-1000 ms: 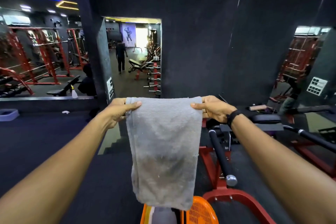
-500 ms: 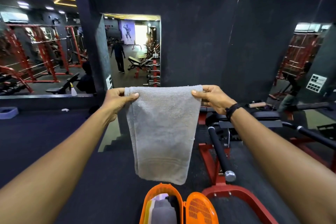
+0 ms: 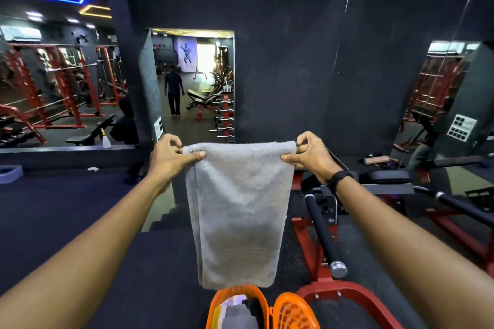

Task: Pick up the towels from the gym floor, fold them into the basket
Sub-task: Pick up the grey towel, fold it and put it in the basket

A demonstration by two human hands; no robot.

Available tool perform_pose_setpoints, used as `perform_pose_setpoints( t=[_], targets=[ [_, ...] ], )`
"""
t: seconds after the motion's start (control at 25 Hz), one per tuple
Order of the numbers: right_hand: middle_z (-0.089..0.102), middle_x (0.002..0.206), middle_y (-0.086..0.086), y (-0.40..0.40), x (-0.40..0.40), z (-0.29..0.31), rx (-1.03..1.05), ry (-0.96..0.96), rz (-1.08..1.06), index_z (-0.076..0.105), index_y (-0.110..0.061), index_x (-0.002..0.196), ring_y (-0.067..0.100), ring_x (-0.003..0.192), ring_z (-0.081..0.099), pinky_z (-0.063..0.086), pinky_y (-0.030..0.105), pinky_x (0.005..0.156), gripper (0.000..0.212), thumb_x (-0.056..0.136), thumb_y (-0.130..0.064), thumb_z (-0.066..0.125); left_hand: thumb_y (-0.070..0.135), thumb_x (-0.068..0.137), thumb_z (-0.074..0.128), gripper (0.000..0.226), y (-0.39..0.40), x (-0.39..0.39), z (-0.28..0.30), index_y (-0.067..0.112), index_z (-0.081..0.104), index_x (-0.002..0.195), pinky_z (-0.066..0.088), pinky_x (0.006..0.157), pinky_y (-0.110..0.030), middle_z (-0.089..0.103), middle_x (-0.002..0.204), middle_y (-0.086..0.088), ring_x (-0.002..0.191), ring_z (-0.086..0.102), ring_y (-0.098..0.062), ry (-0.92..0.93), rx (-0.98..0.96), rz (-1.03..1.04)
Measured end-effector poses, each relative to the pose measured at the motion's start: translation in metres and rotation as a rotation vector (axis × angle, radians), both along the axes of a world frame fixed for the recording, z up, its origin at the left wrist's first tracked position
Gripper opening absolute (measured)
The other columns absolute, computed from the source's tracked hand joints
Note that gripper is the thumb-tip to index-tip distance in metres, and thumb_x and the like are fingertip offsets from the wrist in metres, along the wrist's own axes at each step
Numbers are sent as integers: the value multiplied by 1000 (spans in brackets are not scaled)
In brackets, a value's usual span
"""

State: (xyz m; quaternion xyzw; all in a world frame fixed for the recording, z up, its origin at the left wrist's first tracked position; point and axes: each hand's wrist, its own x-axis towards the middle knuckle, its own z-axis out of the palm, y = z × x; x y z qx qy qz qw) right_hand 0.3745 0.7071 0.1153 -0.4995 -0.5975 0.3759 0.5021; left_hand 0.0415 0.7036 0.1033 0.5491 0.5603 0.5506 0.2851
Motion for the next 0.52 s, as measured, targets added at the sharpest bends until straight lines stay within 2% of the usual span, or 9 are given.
perform_pose_setpoints(
  t=[0.12,0.2,0.24,0.28,0.32,0.36,0.44,0.48,0.52],
  targets=[
    [59,66,8,-7,6,0,-168,-129,146,41,-14,87,14,56,61,49,24,44,42,75,8,74,18,56,88,46,-13,4,9,15,48,79,35,40,-18,49,49,7,44,42,-5,39,-227,-324],
    [60,75,7,-2,8,23,-115,-64,152,47,-15,88,15,61,62,51,24,48,36,76,4,75,12,65,84,37,-11,11,33,15,50,81,36,41,-16,52,48,10,43,44,-3,-41,-107,-316],
    [63,84,7,0,8,37,-40,65,118,50,-16,92,16,69,65,55,27,57,33,76,-3,76,16,66,83,37,-7,11,45,15,53,88,41,47,-17,61,57,9,51,52,-5,-178,-7,-268],
    [66,97,7,2,9,50,13,187,136,54,-16,99,17,79,68,58,32,69,32,77,-13,77,25,63,85,48,2,8,53,17,55,100,48,59,-20,70,76,7,66,61,-7,-299,44,-264],
    [68,108,7,4,8,59,-8,210,218,57,-17,109,18,90,69,57,36,78,40,75,-22,77,37,58,88,68,7,6,57,18,55,114,52,72,-25,73,96,3,84,66,-11,-283,3,-306],
    [68,114,6,-1,5,57,-101,110,303,58,-16,116,19,98,69,56,37,83,52,70,-29,78,47,51,91,85,3,6,52,19,54,123,51,82,-30,71,110,-1,97,66,-14,-139,-119,-370],
    [71,110,5,-10,-2,25,-323,-160,370,62,-11,117,17,99,69,55,35,83,64,61,-31,83,52,39,93,98,-10,4,20,17,59,123,50,89,-33,70,113,-2,106,65,-18,47,-388,-506],
    [72,106,4,-11,-4,10,-354,-183,359,64,-10,114,16,95,69,56,33,79,56,63,-25,84,50,37,93,96,-14,5,3,15,62,121,51,89,-33,72,111,-3,106,66,-19,59,-444,-529],
    [73,100,3,-11,-4,-1,-353,-108,334,65,-8,111,14,90,70,56,28,74,43,71,-15,81,47,40,93,90,-16,6,-7,13,65,118,52,87,-32,72,109,-5,103,67,-20,2,-454,-506]
  ],
)
